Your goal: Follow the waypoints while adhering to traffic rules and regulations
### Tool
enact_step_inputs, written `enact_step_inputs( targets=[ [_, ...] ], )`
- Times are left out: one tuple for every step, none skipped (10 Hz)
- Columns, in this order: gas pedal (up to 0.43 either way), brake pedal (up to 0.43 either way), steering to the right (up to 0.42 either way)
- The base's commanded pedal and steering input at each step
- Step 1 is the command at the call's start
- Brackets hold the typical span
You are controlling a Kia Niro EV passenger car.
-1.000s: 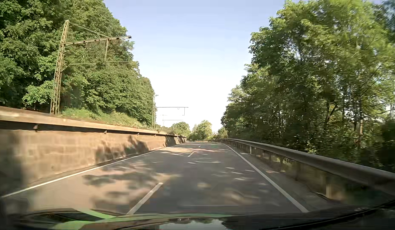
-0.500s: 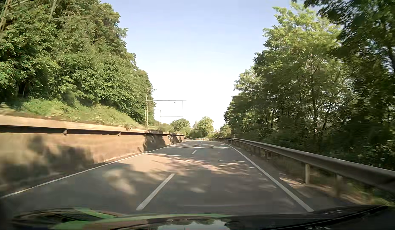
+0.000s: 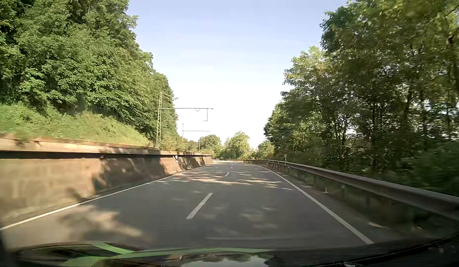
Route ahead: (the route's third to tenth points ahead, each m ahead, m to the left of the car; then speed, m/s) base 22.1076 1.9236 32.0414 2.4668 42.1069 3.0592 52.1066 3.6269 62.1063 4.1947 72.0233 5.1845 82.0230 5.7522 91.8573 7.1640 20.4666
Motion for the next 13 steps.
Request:
enact_step_inputs(
  targets=[
    [0.22, 0.0, -0.003],
    [0.22, 0.0, -0.003],
    [0.22, 0.0, -0.003],
    [0.22, 0.0, -0.003],
    [0.22, 0.0, -0.003],
    [0.22, 0.0, -0.003],
    [0.228, 0.0, -0.003],
    [0.228, 0.0, -0.004],
    [0.228, 0.0, -0.004],
    [0.228, 0.0, -0.004],
    [0.228, 0.0, -0.005],
    [0.228, 0.0, -0.006],
    [0.228, 0.0, -0.007]
  ],
)
